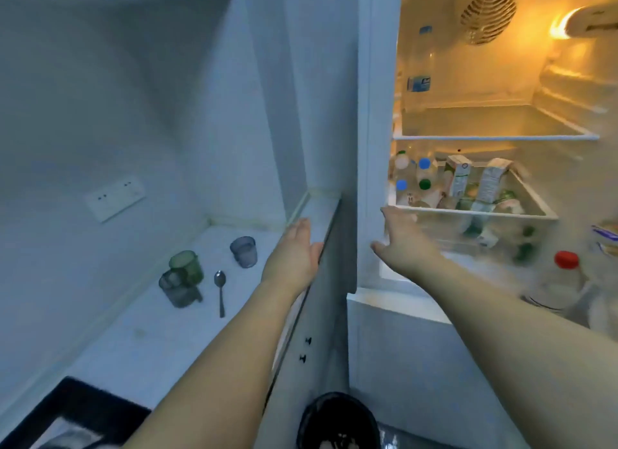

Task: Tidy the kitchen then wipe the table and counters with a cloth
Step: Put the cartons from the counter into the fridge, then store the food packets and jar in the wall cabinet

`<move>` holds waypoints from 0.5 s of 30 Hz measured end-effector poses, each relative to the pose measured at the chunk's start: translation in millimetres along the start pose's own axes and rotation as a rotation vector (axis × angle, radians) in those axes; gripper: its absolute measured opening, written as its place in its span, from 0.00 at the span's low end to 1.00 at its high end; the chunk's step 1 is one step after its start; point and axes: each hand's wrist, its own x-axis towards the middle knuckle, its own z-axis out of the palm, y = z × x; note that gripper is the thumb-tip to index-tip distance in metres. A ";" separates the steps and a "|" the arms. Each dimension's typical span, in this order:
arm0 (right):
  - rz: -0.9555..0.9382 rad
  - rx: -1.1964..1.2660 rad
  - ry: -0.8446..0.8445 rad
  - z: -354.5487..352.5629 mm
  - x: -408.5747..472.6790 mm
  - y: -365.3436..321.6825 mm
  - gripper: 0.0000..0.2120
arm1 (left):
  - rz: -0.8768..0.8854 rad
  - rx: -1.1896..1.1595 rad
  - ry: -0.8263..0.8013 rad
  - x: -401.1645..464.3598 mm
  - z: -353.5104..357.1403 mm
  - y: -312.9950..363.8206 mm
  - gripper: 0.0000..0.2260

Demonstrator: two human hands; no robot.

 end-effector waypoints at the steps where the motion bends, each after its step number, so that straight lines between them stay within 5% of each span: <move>1: -0.037 -0.009 -0.033 3.9 -9.5 -9.9 0.31 | -0.058 0.003 0.014 -19.7 -9.6 -5.2 0.24; 15: -0.469 -0.019 -0.161 9.1 -154.3 -143.7 0.34 | -0.348 0.069 0.241 -246.0 -126.2 -32.4 0.21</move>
